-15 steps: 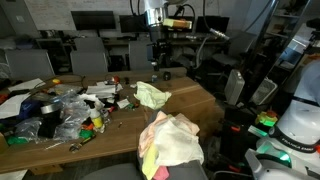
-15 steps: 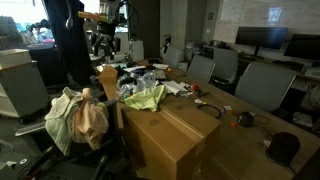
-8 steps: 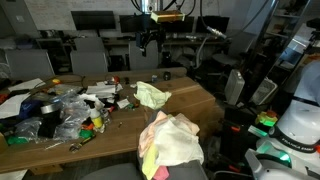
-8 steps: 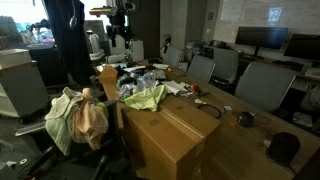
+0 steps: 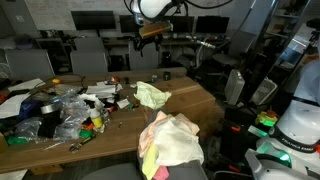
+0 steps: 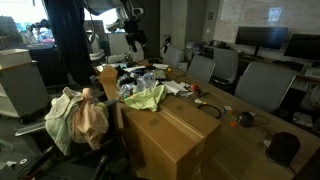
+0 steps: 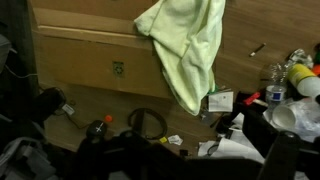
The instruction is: Pick up all the clothes from the table and put them on the chair.
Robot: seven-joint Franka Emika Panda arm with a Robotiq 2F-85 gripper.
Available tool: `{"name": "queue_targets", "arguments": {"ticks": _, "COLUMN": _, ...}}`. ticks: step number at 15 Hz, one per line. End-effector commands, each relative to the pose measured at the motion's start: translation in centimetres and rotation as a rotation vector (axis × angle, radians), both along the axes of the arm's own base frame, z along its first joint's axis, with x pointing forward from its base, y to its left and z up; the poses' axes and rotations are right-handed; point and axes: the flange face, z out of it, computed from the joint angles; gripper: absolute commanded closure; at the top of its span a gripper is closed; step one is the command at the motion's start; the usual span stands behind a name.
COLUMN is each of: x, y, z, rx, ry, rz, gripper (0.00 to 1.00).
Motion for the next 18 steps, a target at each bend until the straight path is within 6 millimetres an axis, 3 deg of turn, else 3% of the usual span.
{"name": "queue_targets", "arguments": {"ticks": 1, "x": 2.3, "y": -0.1, "z": -1.9, "rx": -0.063, "ry": 0.002, "rz": -0.074, "gripper": 0.0}}
{"name": "queue_targets", "arguments": {"ticks": 7, "x": 3.5, "y": 2.2, "z": -7.3, "rx": -0.003, "ry": 0.107, "rz": -0.051, "gripper": 0.0}}
{"name": "queue_targets", "arguments": {"ticks": 14, "x": 3.3, "y": 7.3, "z": -12.0, "rx": 0.105, "ry": 0.248, "rz": 0.056, "gripper": 0.0}}
{"name": "queue_targets", "arguments": {"ticks": 18, "x": 3.0, "y": 7.2, "z": -15.1, "rx": 0.1, "ry": 0.337, "rz": 0.073, "gripper": 0.0}}
